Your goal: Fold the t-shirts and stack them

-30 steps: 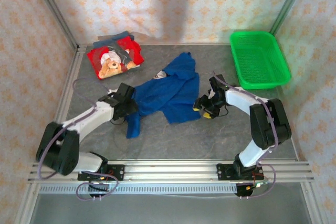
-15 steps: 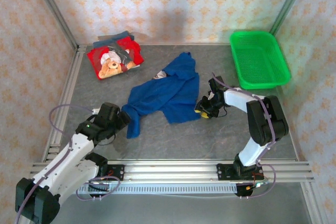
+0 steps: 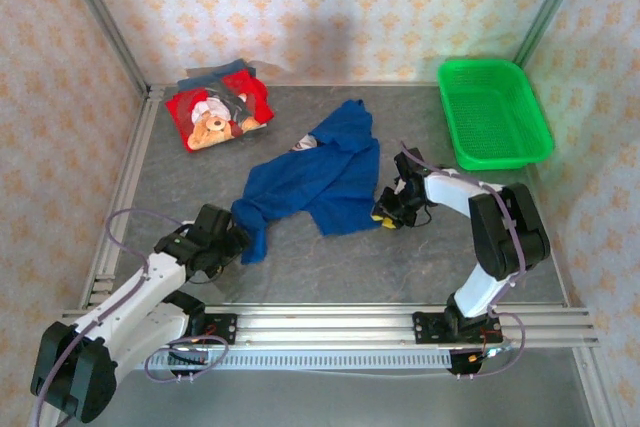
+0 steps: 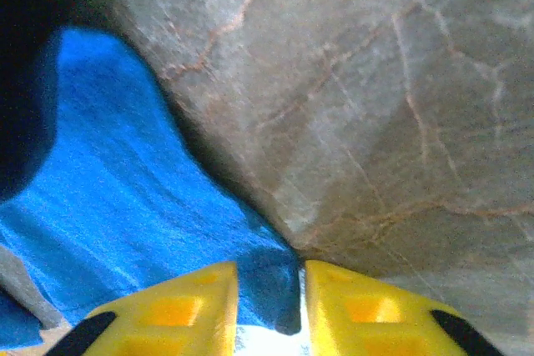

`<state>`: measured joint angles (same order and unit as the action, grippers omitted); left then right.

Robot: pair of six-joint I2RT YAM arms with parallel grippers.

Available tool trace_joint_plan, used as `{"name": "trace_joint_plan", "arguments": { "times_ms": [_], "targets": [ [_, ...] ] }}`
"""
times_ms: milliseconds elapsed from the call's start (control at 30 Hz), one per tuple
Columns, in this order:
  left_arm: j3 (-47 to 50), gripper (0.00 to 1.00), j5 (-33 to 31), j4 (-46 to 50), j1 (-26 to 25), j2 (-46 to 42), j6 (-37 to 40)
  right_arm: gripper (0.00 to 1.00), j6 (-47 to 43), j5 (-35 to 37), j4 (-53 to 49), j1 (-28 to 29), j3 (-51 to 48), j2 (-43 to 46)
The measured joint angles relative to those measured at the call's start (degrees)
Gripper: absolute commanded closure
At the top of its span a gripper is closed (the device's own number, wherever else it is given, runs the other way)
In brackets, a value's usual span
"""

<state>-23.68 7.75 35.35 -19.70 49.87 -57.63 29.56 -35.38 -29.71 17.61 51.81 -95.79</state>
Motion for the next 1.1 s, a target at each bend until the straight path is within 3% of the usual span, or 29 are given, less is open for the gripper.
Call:
{"name": "trace_joint_plan", "arguments": {
  "times_ms": [200, 567, 1100],
  "targets": [
    [1.14, 0.25, 1.14, -2.71, 0.0, 2.49, 0.02, 1.0, 0.92, 0.0, -1.05, 0.26, -0.22, 0.04],
    [2.03, 0.41, 1.57, -4.22, 0.37, 4.28, 0.85, 1.0, 1.07, 0.04, -2.32, 0.35, -0.22, 0.04],
    [0.17, 0.43, 4.46, -2.95, 1.14, 6.82, 8.28, 1.0, 1.09, 0.28, -2.4, 0.35, -0.22, 0.04]
  ]
}}
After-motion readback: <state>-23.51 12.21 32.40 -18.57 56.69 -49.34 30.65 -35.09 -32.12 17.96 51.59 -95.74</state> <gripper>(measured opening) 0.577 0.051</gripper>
